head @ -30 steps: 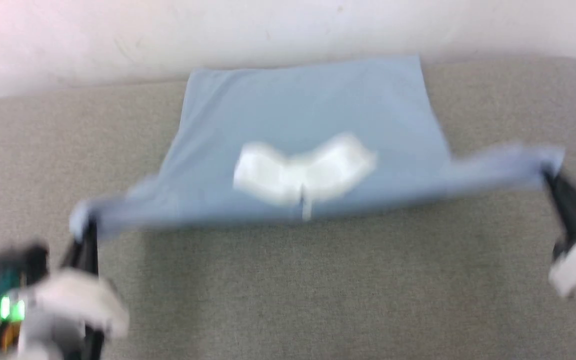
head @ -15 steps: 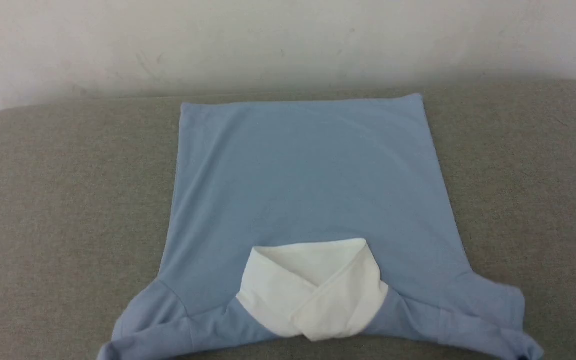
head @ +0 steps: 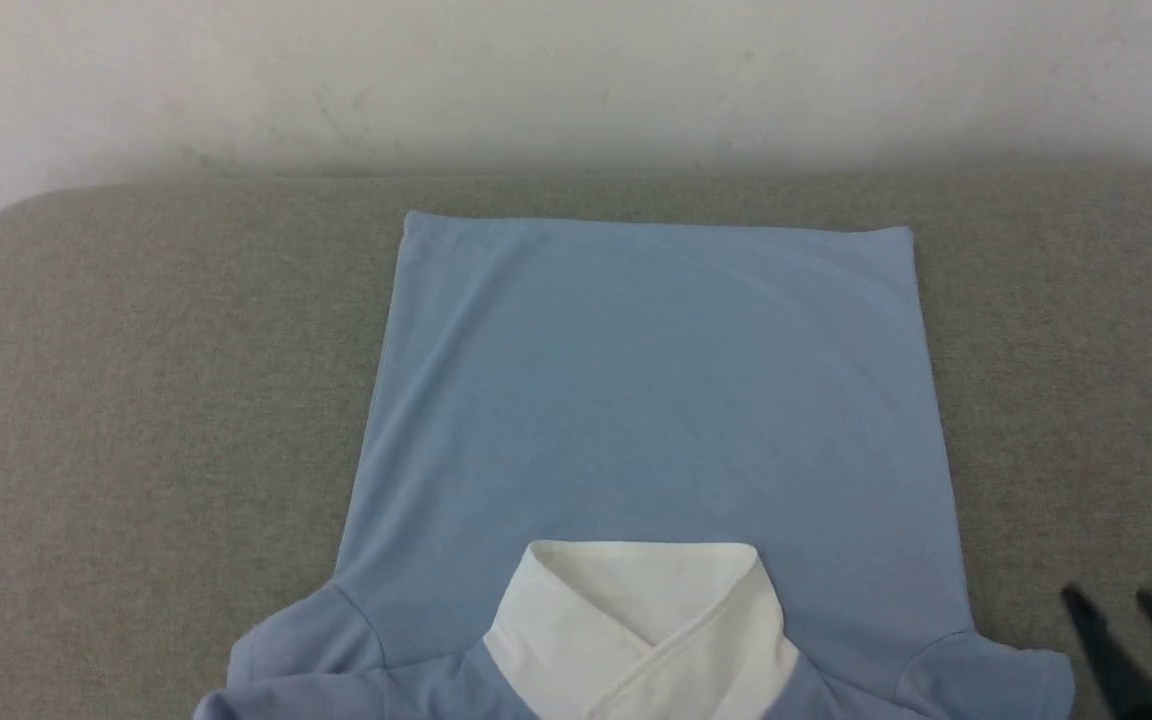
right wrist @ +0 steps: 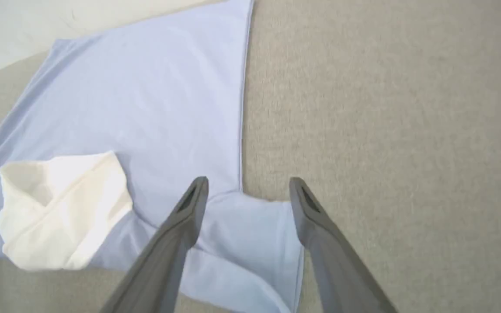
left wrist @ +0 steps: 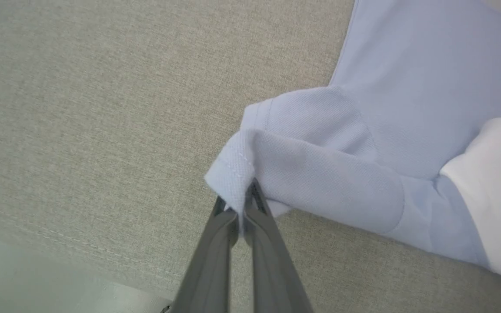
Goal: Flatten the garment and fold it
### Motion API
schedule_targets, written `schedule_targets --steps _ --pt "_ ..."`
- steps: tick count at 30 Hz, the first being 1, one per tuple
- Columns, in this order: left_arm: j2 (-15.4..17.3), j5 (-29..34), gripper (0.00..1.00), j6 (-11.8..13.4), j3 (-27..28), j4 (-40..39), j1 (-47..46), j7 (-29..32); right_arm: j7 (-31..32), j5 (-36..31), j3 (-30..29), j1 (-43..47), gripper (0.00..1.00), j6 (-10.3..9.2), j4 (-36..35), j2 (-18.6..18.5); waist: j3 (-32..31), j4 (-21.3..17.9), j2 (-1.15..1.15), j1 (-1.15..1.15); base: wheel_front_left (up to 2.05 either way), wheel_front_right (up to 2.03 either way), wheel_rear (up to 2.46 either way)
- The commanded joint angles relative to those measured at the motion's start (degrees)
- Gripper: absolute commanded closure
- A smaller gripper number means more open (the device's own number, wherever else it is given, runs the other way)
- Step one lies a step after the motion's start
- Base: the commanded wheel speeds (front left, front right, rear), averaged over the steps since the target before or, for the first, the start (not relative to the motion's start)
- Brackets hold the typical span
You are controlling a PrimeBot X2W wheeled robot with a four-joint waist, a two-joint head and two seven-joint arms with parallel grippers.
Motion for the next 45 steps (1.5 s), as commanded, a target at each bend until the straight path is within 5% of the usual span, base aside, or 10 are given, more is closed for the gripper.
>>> schedule_targets --steps 1,7,14,21,35,36,38,45 --pt "-0.52 0.26 1.00 -0.70 -0.25 0.11 -1.69 -1.12 -3.00 -0.88 -1.18 -5.20 0.00 -0.04 0.04 -0.77 1.45 1.11 0.00 0.00 0.00 0.00 0.00" --pt "-2.61 1.44 1.00 -2.09 -2.16 0.03 -5.98 -4.52 -9.14 -1.01 -2.50 -22.60 0.00 -0.04 12.60 -4.30 4.49 5.29 0.00 0.00 0.00 0.00 0.00" --pt "-5.07 3.32 1.00 -3.79 -5.44 -0.36 -11.29 -7.70 -8.46 0.07 -2.30 -43.83 0.00 -0.04 35.64 -11.53 9.47 11.34 0.00 0.00 0.00 0.00 0.00" --pt "-6.94 4.96 1.00 -6.18 -8.48 -0.70 -16.87 -10.45 -2.16 0.23 -0.44 -59.51 0.00 -0.04 53.55 -16.71 13.68 16.99 0.00 0.00 0.00 0.00 0.00" --pt "-9.10 4.67 1.00 -9.00 -10.97 -1.61 -20.96 -13.35 13.65 -3.82 2.52 -70.40 0.00 -0.04 70.91 -21.05 17.56 19.97 0.00 0.00 0.00 0.00 0.00" --pt "-9.10 4.58 1.00 -9.05 -10.94 -1.36 -20.95 -13.45 15.81 -4.24 2.48 -70.29 0.55 -0.04 72.02 -20.92 17.43 19.89 0.00 0.00 0.00 0.00 0.00" --pt "-9.06 4.39 1.00 -9.10 -10.79 -0.86 -20.92 -13.59 19.46 -4.65 2.25 -70.29 1.00 -0.04 73.46 -20.41 17.01 19.61 0.00 0.00 0.00 0.00 0.00" --pt "-7.59 4.44 1.00 -9.24 -10.04 0.30 -20.92 -13.18 16.11 -6.04 6.24 -70.37 1.00 -0.04 66.28 -22.22 13.59 18.08 0.00 0.00 0.00 0.00 0.00"
